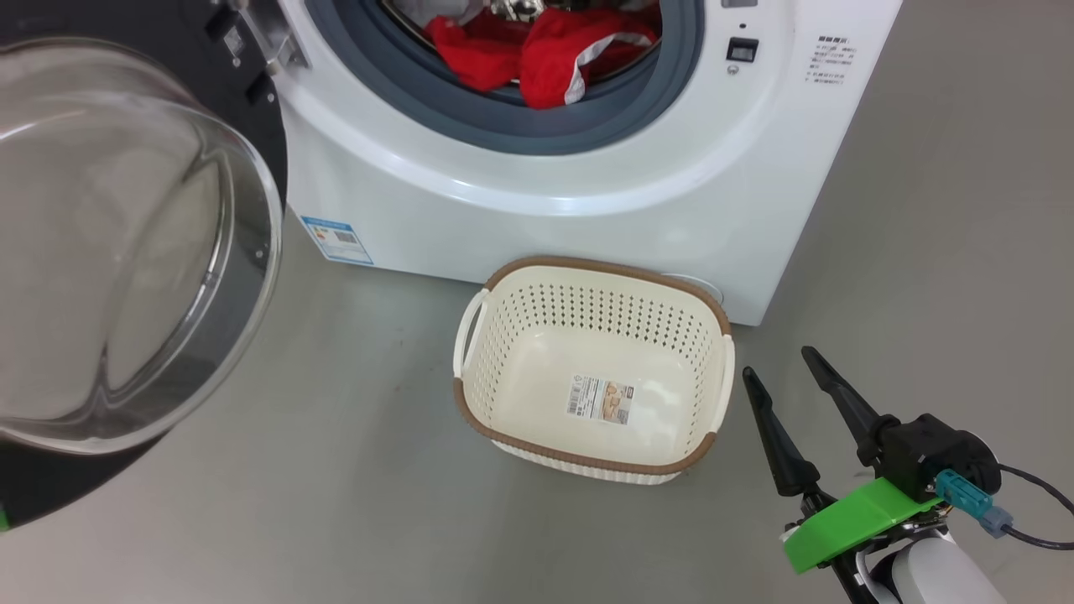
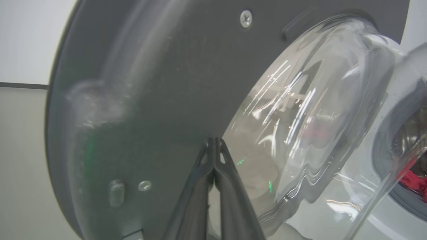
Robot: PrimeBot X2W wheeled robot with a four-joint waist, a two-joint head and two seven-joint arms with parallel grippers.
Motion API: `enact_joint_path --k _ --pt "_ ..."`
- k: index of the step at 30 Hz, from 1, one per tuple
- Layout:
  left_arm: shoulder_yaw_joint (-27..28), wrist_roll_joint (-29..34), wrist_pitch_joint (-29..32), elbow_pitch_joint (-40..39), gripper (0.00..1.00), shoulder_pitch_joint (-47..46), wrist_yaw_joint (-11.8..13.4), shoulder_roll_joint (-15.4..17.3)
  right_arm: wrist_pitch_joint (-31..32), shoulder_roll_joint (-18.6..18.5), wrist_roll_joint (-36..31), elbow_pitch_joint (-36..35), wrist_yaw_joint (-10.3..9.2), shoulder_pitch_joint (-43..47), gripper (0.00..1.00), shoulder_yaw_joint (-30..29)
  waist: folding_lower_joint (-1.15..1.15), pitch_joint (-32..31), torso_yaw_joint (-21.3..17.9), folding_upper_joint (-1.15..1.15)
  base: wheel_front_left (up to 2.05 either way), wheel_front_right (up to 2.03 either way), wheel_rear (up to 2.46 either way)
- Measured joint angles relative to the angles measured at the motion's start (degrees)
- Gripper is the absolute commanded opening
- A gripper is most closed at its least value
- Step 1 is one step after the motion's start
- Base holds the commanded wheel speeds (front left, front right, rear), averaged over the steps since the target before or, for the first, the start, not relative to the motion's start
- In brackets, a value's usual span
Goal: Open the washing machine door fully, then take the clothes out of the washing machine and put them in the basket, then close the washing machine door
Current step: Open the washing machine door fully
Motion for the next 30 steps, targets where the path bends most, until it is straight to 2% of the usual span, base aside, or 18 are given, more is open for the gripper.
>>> enact_joint_path --k 9,15,16,18,21,24,30 --pt "-6.19 -0.54 0.00 -7.36 0.01 7.93 0.01 -3.01 0.00 0.54 0.41 0.12 0.00 0.59 1.00 -0.15 0.00 -3.40 0.02 0.00 0.00 0.00 0.00" --pt "-10.16 0.23 0.01 -13.16 0.25 13.81 0.01 -5.15 0.00 0.88 0.93 0.07 0.00 2.37 1.00 -0.66 0.00 -5.44 -0.55 0.00 0.00 0.00 0.00" --pt "-11.34 0.18 0.01 -14.05 0.35 14.86 0.01 -5.25 0.00 0.91 0.92 0.01 0.00 2.86 1.00 -0.87 0.00 -5.79 -0.68 0.00 0.00 0.00 0.00" --pt "-13.19 0.15 0.01 -15.94 0.48 16.84 0.01 -5.53 0.00 1.10 0.93 -0.16 0.00 3.67 1.00 -1.35 0.00 -6.39 -1.07 0.00 0.00 0.00 0.00" --pt "-16.27 -0.13 0.01 -18.98 1.00 19.44 0.01 -5.81 0.00 1.35 0.92 -0.45 0.00 4.53 1.00 -2.41 0.00 -6.96 -1.94 0.00 0.00 0.00 0.00" --pt "-19.68 -0.78 0.01 -21.53 1.00 21.76 0.01 -5.73 0.00 1.43 0.92 -0.75 0.00 5.27 1.00 -2.88 0.00 -7.39 -2.96 0.00 0.00 0.00 0.00" --pt "-23.13 -2.25 0.01 -24.18 1.00 24.81 0.01 -4.79 0.00 1.69 0.92 -1.36 0.00 6.02 1.00 -3.66 0.00 -7.85 -5.01 0.00 0.00 0.00 0.00"
